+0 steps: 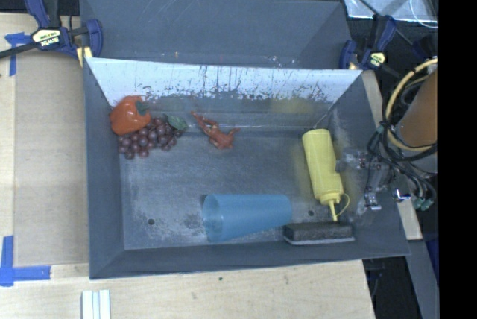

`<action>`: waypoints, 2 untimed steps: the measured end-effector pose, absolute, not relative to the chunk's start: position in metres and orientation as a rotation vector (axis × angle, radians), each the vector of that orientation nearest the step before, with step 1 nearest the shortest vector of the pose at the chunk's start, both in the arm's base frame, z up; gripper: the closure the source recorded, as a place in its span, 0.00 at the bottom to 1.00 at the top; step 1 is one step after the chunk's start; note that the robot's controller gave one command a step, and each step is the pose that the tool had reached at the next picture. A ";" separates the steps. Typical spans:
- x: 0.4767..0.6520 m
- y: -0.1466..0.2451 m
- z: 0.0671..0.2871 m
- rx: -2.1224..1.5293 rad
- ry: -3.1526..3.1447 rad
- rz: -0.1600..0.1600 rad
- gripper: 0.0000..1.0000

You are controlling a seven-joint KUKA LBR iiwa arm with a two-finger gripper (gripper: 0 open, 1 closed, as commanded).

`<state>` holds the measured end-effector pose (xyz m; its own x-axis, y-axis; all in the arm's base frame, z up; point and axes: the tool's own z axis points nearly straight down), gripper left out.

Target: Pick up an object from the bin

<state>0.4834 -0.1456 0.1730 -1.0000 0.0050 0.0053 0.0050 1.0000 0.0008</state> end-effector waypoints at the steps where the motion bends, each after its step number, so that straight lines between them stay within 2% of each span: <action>1: 0.485 -0.145 0.178 0.003 -3.145 0.002 0.00; 2: 0.533 -0.144 0.070 0.925 -3.004 -0.013 0.00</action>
Offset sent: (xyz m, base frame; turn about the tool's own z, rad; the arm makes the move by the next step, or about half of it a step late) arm 0.0485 -0.0029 -0.1030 -0.6075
